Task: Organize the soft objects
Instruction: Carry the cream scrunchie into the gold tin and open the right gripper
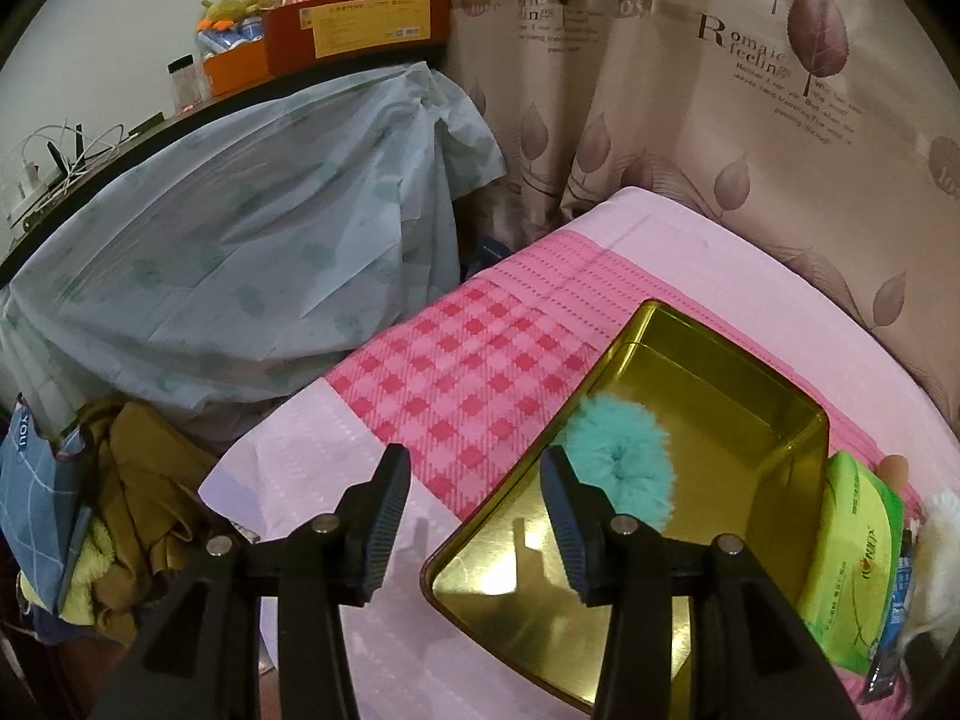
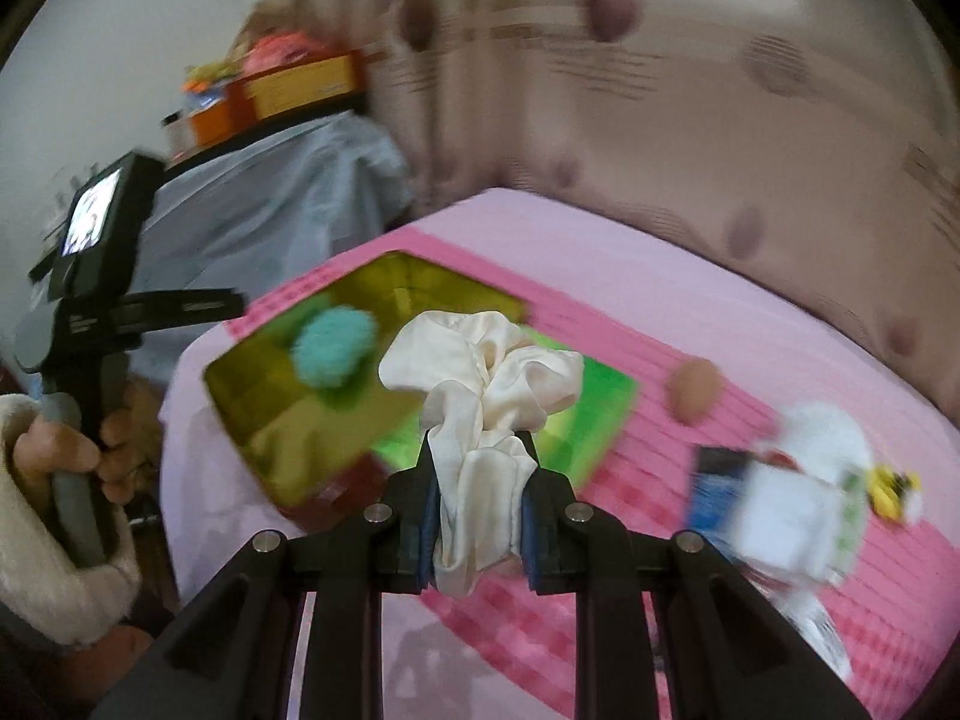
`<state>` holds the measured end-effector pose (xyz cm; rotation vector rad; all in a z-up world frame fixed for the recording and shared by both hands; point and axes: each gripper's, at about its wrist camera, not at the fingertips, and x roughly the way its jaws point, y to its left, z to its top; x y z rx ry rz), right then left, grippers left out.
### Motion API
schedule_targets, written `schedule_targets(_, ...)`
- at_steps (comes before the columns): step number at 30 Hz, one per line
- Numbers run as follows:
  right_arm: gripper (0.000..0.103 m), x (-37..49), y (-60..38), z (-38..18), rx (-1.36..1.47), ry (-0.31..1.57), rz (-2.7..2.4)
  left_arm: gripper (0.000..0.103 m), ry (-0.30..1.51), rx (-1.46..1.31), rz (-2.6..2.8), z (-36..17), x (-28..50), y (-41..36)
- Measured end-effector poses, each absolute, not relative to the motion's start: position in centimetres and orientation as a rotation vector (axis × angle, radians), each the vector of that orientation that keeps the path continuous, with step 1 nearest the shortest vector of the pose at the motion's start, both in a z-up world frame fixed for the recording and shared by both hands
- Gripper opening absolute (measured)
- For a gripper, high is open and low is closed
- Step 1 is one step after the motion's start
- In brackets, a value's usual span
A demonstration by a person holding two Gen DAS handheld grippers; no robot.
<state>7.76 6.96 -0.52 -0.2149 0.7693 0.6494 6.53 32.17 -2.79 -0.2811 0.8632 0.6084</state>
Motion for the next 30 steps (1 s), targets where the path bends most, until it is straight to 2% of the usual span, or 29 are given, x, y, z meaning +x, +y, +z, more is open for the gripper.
schedule_targets(17, 0.019, 10.6, 17.5, -4.0, -0.328, 0.824, 0.751, 0.046, 0.874, -0.322, 0.625, -3.2, 6.5, 33.3)
schedule_targets(24, 0.022, 11.5, 18.3, -5.8, -0.35, 0.868, 0.734, 0.046, 0.877, -0.322, 0.62, -3.3, 6.5, 33.3)
schedule_targets(30, 0.03, 11.4, 18.4, -6.1, -0.35, 0.87, 0.736, 0.046, 0.876, -0.321, 0.612, -3.3, 6.5, 33.2)
